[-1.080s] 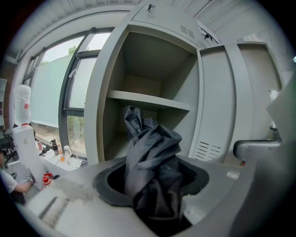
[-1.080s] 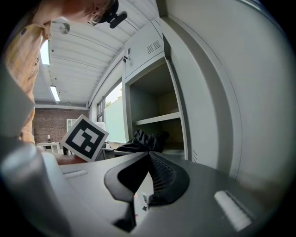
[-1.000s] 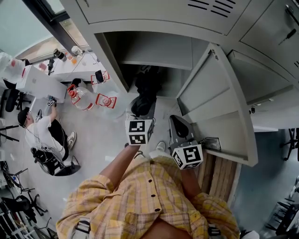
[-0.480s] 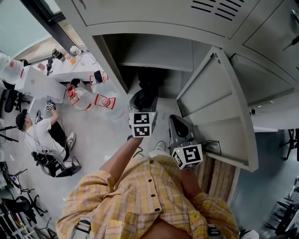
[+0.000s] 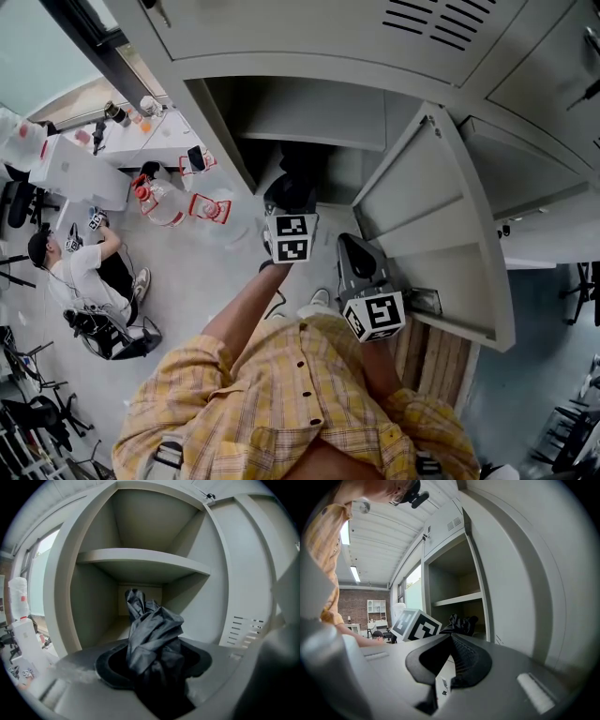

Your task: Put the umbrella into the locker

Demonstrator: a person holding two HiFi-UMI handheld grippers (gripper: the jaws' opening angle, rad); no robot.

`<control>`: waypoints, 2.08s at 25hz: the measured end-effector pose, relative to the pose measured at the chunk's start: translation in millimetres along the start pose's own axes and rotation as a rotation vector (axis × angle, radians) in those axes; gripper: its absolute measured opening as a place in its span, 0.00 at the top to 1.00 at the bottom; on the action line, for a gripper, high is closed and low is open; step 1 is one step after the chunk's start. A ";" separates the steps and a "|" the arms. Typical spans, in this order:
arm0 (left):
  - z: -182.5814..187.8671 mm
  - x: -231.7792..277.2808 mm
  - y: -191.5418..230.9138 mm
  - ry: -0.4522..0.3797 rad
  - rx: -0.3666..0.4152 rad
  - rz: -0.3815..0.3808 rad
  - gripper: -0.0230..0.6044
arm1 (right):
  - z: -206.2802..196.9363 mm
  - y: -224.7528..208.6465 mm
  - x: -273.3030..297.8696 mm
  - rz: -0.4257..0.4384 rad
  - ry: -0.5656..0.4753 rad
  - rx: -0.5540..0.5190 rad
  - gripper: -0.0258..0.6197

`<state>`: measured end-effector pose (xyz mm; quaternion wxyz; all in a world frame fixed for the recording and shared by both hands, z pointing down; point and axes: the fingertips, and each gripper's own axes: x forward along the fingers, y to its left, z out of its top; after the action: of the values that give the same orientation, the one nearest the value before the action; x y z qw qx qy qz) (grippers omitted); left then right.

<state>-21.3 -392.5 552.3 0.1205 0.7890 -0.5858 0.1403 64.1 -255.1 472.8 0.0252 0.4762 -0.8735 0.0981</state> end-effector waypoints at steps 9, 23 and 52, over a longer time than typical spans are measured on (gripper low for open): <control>-10.0 29.1 1.3 0.039 0.014 0.026 0.56 | -1.3 3.0 0.2 0.022 0.009 -0.014 0.96; -17.0 51.9 -3.0 0.116 0.017 0.018 0.52 | -1.8 0.4 0.2 0.031 0.017 -0.024 0.96; 1.9 -66.6 -12.5 0.020 -0.042 -0.069 0.46 | 6.8 36.8 -37.2 -0.017 -0.024 -0.036 0.96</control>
<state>-27.5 -330.3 526.1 0.1476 0.8047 -0.5598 0.1314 53.9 -206.3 455.6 0.0242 0.4844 -0.8711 0.0765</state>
